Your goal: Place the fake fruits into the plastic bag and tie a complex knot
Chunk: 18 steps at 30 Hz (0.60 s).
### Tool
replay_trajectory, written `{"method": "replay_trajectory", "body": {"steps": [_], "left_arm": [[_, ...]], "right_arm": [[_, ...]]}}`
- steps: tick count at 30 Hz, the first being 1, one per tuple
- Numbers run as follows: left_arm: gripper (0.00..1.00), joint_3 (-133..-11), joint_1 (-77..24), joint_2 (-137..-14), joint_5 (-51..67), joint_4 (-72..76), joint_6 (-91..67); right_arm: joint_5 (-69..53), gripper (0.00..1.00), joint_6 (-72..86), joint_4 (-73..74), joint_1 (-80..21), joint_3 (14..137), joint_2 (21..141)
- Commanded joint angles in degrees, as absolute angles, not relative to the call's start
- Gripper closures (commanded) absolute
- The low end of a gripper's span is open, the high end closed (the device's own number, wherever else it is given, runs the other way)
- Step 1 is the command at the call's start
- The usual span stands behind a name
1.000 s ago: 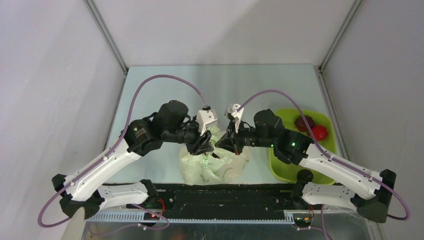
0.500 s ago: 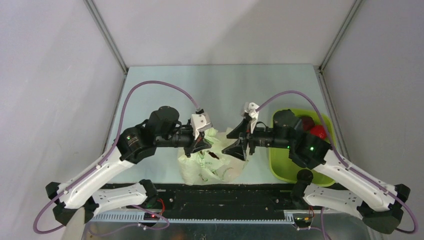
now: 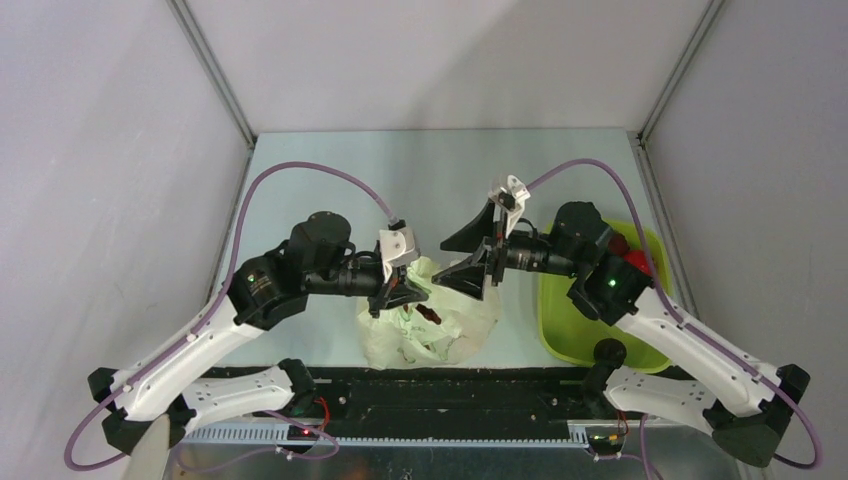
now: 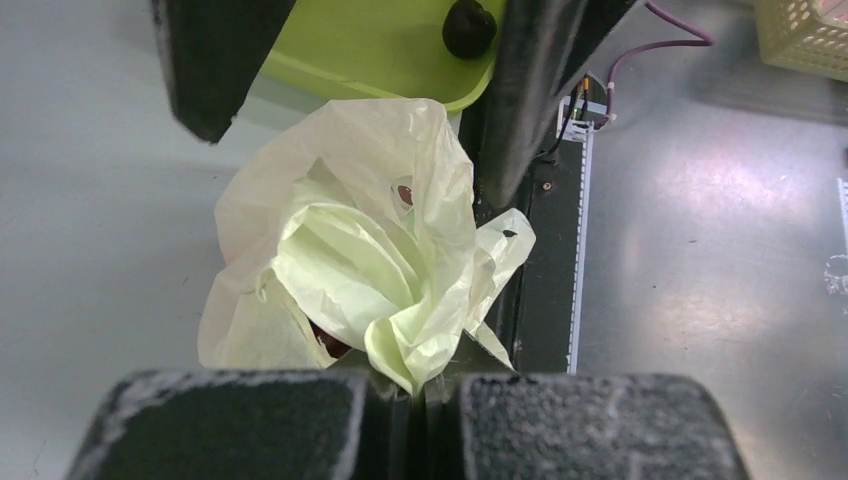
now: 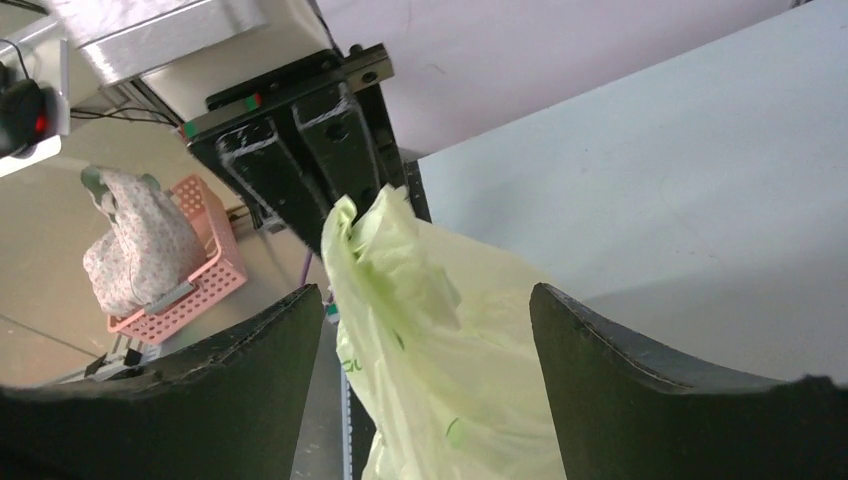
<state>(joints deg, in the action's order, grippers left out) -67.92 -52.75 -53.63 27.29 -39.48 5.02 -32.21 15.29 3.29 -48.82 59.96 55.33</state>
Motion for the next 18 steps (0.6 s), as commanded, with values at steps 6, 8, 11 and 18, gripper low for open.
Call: {"method": "replay_trajectory", "body": {"steps": [6, 8, 11, 18], "left_arm": [[0.97, -68.2, -53.0, -53.1, 30.6, -36.9, 5.7], [0.97, -68.0, -53.0, -53.1, 30.7, -36.7, 5.8], [0.97, -67.7, -53.0, -52.9, 30.4, -36.3, 5.8], [0.95, -67.2, -53.0, -52.1, 27.3, -37.5, 5.8]], "right_arm": [[-39.2, 0.32, 20.1, -5.6, -48.3, 63.0, 60.3], [-40.2, 0.41, 20.7, -6.3, -48.2, 63.0, 61.0], [-41.0, 0.61, 20.9, -6.7, -48.2, 63.0, 61.8], [-39.9, 1.0, 19.9, -4.9, -47.6, 62.9, 60.6]]}}
